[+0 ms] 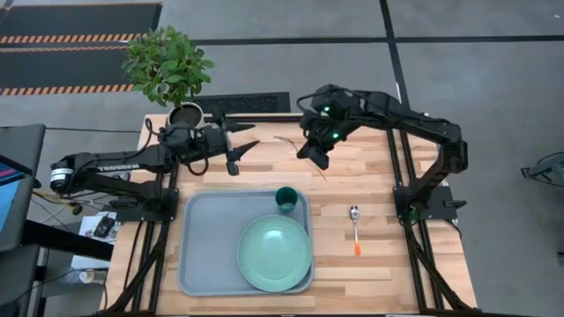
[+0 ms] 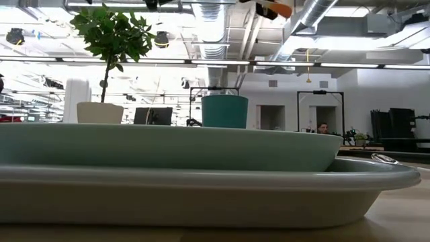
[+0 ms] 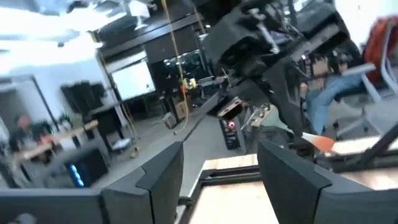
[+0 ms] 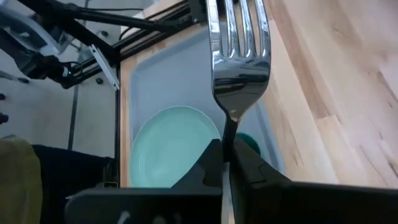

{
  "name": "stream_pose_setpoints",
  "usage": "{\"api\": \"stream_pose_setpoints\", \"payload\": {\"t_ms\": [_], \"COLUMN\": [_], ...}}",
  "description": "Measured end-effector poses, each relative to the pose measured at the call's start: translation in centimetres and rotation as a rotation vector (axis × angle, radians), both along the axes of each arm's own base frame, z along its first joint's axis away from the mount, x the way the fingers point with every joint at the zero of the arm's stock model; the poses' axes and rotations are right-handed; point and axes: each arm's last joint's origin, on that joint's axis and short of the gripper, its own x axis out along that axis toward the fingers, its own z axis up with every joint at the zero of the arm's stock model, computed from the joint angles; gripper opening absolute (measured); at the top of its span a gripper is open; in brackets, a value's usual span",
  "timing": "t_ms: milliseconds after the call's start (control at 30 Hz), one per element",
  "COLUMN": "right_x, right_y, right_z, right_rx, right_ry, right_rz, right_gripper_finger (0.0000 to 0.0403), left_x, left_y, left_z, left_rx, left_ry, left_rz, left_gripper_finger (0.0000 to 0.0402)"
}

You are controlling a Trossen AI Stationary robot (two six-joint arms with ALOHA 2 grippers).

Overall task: Pick and place plate/cup/fork/spoon on tray
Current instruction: Put the orange fork to the left side of the green plate on the blue serving tray

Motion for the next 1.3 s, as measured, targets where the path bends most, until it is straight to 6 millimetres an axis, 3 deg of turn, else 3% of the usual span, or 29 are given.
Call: {"api": "stream_pose_setpoints", "payload": {"t_ms": [400, 867, 1300], "right_x": [1.6, 3.3, 3.3], "right_y": [-0.1, 0.2, 0.4], "right_z": [-1.2, -2.5, -2.7], "right_rx": [0.022, 0.060, 0.062], "right_ry": [0.018, 0.039, 0.053], "right_rz": [-0.010, 0.008, 0.017], "right_gripper_finger": [0.0017, 0.0017, 0.0018], "left_x": [0.4, 2.1, 2.1], "left_y": [-0.2, 0.1, -0.1], "left_z": [-0.8, -2.3, -2.1], "left_rx": [0.090, 0.072, 0.037], "left_ry": [0.083, 0.144, 0.115], "left_rz": [-0.087, -0.113, -0.185], "left_gripper_finger": [0.0195, 0.0187, 0.0164]}}
